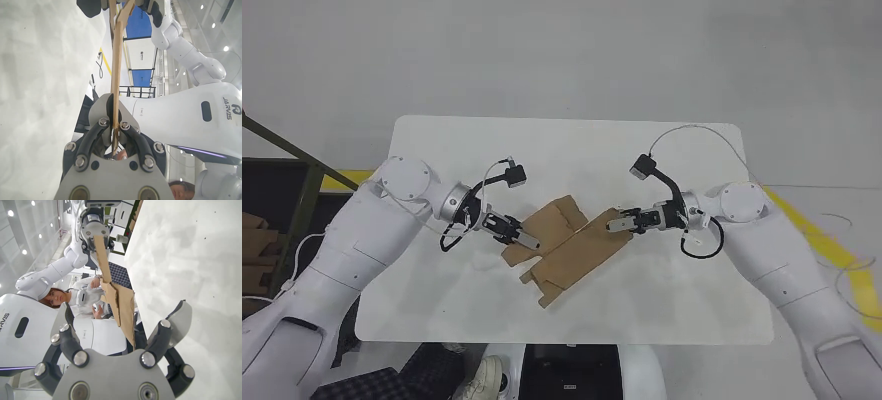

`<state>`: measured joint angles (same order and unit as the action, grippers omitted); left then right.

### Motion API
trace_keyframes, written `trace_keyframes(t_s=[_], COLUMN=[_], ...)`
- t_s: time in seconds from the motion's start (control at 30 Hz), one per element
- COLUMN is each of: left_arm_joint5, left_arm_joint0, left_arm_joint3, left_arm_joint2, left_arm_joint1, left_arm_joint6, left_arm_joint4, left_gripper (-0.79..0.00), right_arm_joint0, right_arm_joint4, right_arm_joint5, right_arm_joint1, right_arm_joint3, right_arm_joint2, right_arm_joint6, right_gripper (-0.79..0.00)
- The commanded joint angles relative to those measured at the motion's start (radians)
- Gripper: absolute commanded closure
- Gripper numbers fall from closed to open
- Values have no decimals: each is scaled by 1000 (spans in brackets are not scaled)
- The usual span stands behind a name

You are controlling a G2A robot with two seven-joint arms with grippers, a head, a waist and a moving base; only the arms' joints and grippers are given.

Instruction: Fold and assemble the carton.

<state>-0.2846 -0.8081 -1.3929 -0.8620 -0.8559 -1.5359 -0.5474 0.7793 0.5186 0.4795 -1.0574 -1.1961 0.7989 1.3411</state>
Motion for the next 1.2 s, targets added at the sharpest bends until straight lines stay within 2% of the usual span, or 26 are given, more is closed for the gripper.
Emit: trace_keyframes(t_s=[0.0,0.07,0.17,0.2,0.23,0.3,0.4,0.43,0.57,0.6,0.77,0.8,0.83,0.87,1.03,1.17], left_arm_joint5=[0,0,0,0,0,0,0,0,0,0,-9,-11,-16,-19,-35,-85], left_arm_joint0=[10,19,31,35,39,45,54,56,64,67,70,71,72,71,66,45], left_arm_joint3=[0,-1,-3,-5,-6,-6,-7,-7,-1,3,13,15,15,15,19,38], left_arm_joint2=[15,28,44,51,57,66,79,82,92,93,93,92,92,91,74,34], left_arm_joint1=[9,16,25,28,30,34,39,40,45,46,46,45,45,45,45,46], left_arm_joint6=[0,0,0,0,0,0,0,0,0,0,9,12,16,19,35,85], left_arm_joint4=[-12,-25,-35,-39,-42,-50,-55,-58,-60,-54,-43,-41,-36,-37,-85,-168], left_gripper=[0,0,0,0,0,0,0,0,0,0,0,0,-194,-785,-785,-785], right_arm_joint0=[-9,-18,-30,-37,-41,-52,-69,-75,-97,-101,-122,-126,-130,-133,-145,-147], right_arm_joint4=[2,9,8,14,20,24,30,33,48,53,72,77,82,90,143,191], right_arm_joint5=[3,7,17,20,23,29,41,45,63,67,86,90,93,97,112,122], right_arm_joint1=[5,10,15,15,16,18,21,22,28,30,44,46,49,51,61,68], right_arm_joint3=[-2,-4,20,-5,-6,-6,-2,0,1,-2,-8,-8,-8,-7,4,18], right_arm_joint2=[-25,-52,-85,-109,-123,-152,-191,-203,-246,-255,-297,-304,-311,-318,-337,-338], right_arm_joint6=[-3,-7,-17,-20,-23,-29,-41,-45,-63,-67,-86,-90,-93,-97,-112,-122], right_gripper=[-785,-779,-711,-619,-594,-388,-348,-289,-182,-132,0,0,0,0,0,0])
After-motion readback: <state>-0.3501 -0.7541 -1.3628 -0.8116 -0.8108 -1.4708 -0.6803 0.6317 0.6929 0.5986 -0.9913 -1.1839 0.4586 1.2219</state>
